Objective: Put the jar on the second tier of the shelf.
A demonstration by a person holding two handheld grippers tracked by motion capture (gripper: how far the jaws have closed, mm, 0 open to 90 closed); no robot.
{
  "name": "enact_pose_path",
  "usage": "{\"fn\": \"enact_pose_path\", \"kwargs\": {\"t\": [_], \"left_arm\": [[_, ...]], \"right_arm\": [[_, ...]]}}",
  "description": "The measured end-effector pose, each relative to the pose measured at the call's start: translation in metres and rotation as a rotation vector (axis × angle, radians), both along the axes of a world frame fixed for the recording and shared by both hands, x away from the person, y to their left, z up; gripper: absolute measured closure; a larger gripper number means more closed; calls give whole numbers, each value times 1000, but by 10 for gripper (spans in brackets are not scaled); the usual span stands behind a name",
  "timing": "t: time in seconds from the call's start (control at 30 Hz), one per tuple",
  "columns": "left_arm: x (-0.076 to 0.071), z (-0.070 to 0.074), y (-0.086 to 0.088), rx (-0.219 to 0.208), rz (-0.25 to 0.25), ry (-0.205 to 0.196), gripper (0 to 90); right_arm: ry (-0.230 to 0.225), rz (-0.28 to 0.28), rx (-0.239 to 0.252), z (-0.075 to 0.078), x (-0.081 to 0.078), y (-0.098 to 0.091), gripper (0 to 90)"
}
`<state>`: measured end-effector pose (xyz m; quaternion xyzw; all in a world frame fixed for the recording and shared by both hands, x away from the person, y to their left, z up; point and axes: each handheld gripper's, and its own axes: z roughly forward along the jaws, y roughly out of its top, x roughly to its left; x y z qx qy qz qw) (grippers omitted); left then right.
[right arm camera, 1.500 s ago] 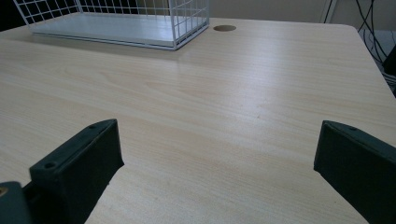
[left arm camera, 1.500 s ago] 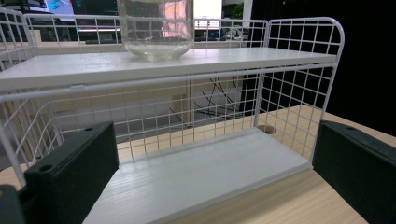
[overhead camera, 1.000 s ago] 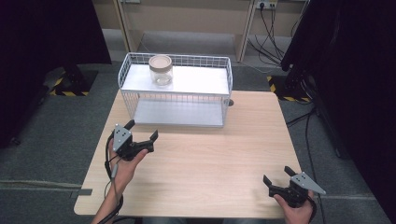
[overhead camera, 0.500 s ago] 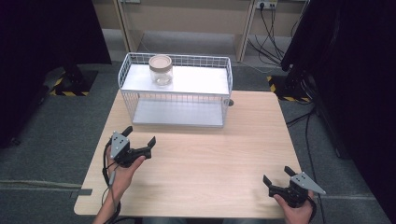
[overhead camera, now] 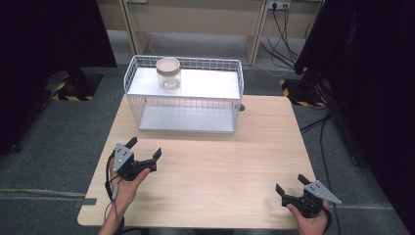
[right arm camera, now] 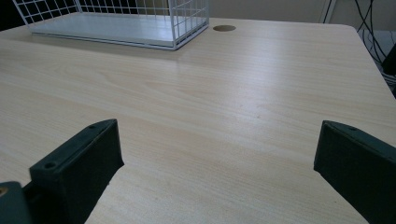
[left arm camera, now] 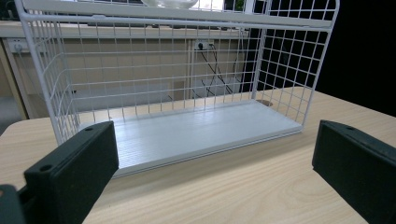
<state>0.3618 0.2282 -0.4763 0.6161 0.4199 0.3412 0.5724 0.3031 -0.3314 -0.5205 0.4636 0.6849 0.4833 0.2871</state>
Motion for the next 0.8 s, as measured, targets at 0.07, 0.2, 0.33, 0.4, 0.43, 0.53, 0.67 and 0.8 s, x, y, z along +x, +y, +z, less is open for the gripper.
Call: {"fn": "enact_pose_path", "kwargs": {"t": [0.07, 0.2, 0.33, 0.4, 0.43, 0.53, 0.67, 0.8], "left_arm": [[-1, -1, 0, 2, -1, 3, 0], [-5, -5, 1, 5, -2, 9, 0], [-8, -7, 3, 2, 1, 11, 0], [-11, -8, 4, -3, 2, 13, 0], [-12, -9, 4, 1, 1, 14, 0], [-15, -10, 5, 3, -1, 13, 0], [-20, -14, 7, 4, 0, 21, 0], [-26, -19, 10, 6, -1, 32, 0]], "right_arm": [[0, 0, -1, 0, 0, 0, 12], [0, 1, 0, 0, 0, 0, 12], [0, 1, 0, 0, 0, 0, 12], [0, 1, -1, 0, 0, 0, 12], [0, 1, 0, 0, 0, 0, 12], [0, 0, 1, 0, 0, 0, 12], [0, 0, 0, 0, 0, 0, 12], [1, 1, 2, 0, 0, 0, 11]]}}
